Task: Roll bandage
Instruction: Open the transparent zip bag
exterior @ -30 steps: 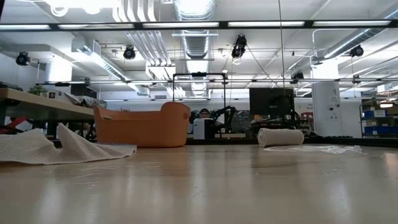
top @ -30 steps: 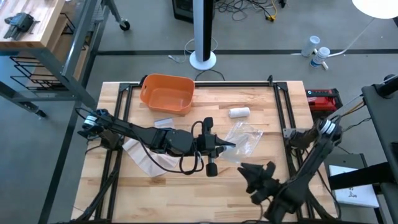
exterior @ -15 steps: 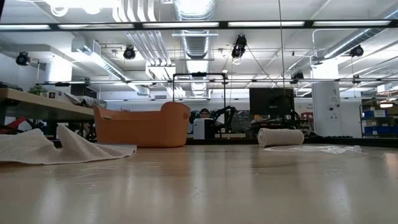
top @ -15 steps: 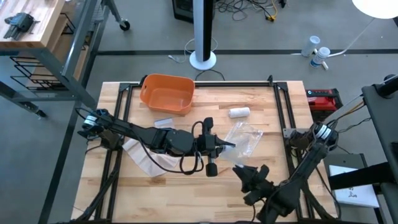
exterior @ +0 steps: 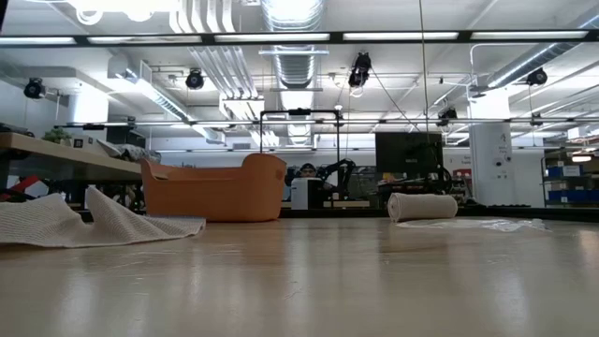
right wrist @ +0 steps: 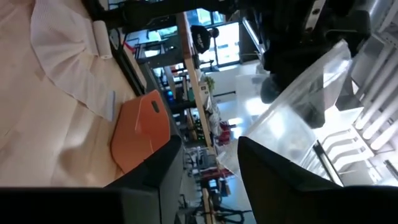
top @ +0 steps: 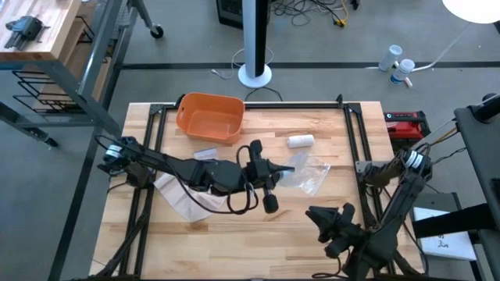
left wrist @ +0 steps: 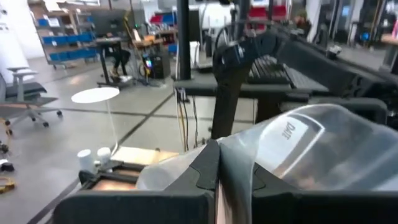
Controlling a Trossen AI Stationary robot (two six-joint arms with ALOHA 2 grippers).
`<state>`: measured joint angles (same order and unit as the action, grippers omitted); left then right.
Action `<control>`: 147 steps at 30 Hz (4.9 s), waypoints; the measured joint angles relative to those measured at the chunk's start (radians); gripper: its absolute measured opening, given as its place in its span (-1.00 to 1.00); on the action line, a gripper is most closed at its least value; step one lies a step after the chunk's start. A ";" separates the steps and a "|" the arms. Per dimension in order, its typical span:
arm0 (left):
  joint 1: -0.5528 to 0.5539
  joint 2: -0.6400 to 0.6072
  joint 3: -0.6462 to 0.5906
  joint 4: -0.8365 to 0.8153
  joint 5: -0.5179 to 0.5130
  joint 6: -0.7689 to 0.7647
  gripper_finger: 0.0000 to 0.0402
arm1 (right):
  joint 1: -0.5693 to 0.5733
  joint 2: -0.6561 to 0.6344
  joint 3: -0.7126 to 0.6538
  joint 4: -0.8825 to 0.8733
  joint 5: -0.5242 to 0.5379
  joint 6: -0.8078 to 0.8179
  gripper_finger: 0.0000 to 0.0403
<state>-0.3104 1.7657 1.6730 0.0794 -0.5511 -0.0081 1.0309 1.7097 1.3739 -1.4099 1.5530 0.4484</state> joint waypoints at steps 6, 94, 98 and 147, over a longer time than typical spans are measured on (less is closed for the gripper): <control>0.007 0.000 0.000 0.126 0.004 -0.023 -1.00 | 0.003 -0.081 0.011 0.004 0.018 -0.032 -0.33; -0.029 0.001 -0.382 0.414 0.279 0.218 0.38 | -0.021 -0.266 0.369 -0.103 -0.820 0.301 -1.00; -0.030 0.001 -0.426 0.625 0.283 0.324 0.47 | -0.021 -0.247 0.354 -0.104 -0.821 0.313 -1.00; 0.036 0.084 -0.232 0.288 0.299 0.091 -0.01 | -0.178 -0.234 0.226 0.015 -0.712 0.344 -1.00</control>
<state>-0.2744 1.8500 1.4410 0.3670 -0.2520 0.0825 0.8530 1.4754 1.6001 -1.3947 0.8406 0.7927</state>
